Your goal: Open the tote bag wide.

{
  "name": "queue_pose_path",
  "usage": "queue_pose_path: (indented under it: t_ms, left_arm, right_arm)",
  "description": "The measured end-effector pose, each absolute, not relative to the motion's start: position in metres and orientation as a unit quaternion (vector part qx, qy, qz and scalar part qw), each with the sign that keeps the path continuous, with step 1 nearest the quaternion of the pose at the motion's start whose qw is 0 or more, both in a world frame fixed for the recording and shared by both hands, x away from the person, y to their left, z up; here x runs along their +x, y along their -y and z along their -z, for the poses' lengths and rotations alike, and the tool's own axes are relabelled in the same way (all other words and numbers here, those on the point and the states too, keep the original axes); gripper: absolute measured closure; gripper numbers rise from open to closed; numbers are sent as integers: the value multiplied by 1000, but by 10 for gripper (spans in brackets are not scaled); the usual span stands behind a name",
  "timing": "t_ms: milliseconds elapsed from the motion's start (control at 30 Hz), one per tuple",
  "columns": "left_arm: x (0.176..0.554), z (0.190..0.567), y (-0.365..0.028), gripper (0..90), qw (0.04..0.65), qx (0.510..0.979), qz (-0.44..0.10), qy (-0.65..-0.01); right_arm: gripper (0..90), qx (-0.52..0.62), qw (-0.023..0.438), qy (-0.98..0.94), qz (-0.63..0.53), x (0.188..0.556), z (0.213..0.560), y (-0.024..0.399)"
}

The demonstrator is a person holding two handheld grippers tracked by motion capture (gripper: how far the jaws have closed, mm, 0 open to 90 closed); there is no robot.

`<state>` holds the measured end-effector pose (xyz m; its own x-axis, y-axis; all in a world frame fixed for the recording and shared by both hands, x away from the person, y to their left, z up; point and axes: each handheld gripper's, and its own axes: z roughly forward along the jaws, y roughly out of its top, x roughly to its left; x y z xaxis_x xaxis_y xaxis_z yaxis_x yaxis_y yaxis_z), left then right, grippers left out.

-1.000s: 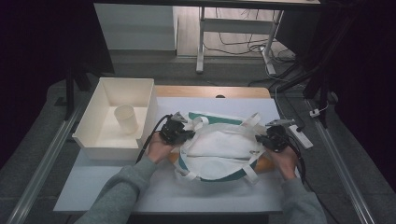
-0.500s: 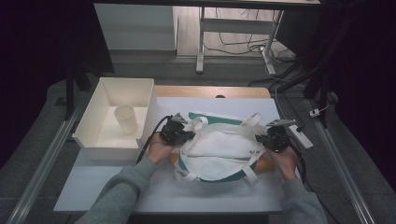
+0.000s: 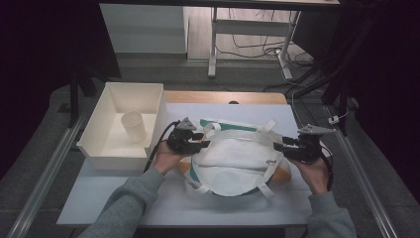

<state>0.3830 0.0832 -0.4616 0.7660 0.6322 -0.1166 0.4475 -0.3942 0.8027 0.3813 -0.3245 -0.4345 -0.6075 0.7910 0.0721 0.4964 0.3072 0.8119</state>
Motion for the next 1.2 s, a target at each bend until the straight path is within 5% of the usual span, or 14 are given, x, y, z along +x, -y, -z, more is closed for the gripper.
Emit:
queue_pose_path:
  t_ms: [267, 833, 1200]
  left_arm:
    - [368, 444, -94, 441, 457, 822, -119, -317]
    - [376, 445, -85, 439, 440, 836, -116, -306]
    - [413, 452, -67, 444, 417, 849, -97, -309]
  right_arm:
    - [467, 354, 161, -806, -446, 347, 411, 312]
    - [454, 267, 102, -863, -417, 330, 433, 242]
    - [450, 248, 99, -869, -416, 321, 436, 226]
